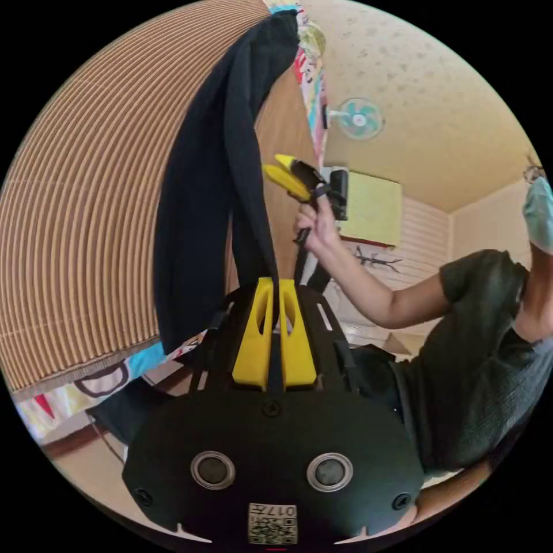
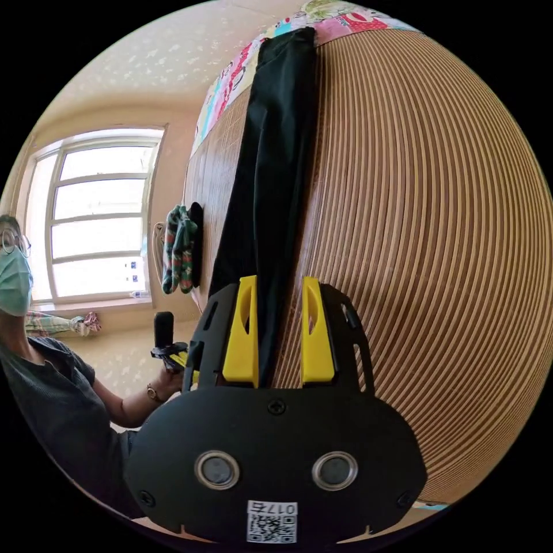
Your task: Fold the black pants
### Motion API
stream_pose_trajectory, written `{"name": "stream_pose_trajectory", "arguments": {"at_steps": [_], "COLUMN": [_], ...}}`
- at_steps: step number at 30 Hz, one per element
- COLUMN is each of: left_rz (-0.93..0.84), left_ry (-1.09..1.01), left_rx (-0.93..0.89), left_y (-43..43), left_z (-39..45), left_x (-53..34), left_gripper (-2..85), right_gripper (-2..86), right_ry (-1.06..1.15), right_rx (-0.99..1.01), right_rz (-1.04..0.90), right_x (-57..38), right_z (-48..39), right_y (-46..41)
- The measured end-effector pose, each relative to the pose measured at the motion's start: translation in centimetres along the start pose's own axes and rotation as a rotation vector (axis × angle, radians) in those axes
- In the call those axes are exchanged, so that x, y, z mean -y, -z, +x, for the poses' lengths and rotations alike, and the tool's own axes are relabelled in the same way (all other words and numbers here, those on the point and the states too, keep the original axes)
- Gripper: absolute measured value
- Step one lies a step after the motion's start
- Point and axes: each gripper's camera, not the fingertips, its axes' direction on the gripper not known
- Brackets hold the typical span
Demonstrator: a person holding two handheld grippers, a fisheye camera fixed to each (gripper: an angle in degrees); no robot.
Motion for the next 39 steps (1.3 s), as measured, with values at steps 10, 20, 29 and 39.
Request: {"name": "stream_pose_trajectory", "arguments": {"at_steps": [10,20,29,39], "left_rz": [-0.043,0.019,0.209,0.122], "left_ry": [0.162,0.165,0.012,-0.074], "left_rx": [0.375,0.658,0.524,0.563], "left_y": [-2.6,-5.5,-0.6,-5.5], "left_z": [-3.0,1.5,1.2,2.4], "left_x": [-5.8,-9.5,0.8,17.1], "left_gripper": [-0.8,11.3,16.8,11.7], "right_gripper": [8.2,9.4,13.7,11.8], "right_ry": [-0.044,-0.119,-0.106,-0.025], "right_rx": [0.331,0.143,0.05,0.122], "right_rz": [-0.118,0.046,0.16,0.181], "right_x": [-4.9,-6.7,0.4,12.9], "right_z": [2.7,5.3,11.1,16.4], "right_y": [-6.4,-4.7,-1.1,-2.8]}}
